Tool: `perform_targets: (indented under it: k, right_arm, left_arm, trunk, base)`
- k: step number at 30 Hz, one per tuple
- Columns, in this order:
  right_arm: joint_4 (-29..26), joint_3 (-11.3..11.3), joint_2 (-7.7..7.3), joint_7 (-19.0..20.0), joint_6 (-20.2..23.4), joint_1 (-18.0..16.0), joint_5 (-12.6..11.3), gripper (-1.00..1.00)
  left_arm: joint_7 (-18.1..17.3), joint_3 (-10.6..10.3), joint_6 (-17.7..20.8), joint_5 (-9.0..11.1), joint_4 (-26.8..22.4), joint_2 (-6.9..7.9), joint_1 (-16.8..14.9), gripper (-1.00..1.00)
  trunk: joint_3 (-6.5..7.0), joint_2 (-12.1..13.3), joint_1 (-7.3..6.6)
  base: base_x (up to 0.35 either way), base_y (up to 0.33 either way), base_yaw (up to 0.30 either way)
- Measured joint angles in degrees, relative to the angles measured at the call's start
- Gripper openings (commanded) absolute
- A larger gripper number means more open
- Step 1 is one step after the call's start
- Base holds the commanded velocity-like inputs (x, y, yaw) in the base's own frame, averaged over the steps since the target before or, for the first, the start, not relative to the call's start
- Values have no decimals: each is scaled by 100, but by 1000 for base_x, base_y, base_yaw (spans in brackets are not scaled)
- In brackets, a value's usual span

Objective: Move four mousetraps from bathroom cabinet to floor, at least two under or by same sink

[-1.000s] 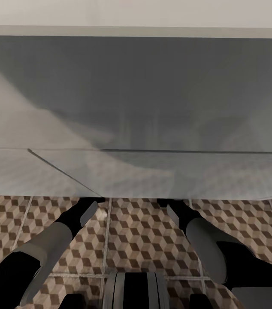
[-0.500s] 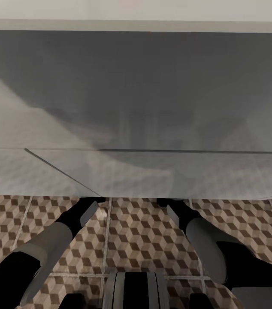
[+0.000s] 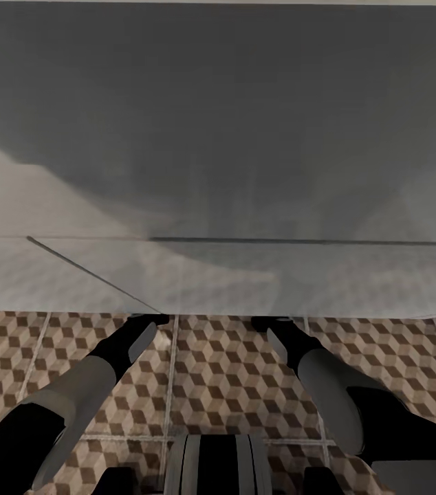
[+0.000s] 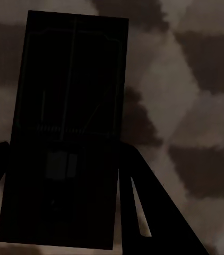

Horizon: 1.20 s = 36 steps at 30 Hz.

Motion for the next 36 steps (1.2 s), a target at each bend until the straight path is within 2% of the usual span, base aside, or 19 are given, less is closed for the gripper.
perform_targets:
  k: [36]
  right_arm:
    - [-10, 20, 0, 132, -4, 0, 4, -100]
  left_arm:
    - [1, -1, -4, 0, 0, 0, 0, -100]
  trunk:
    - [0, 0, 0]
  base:
    - [0, 0, 0]
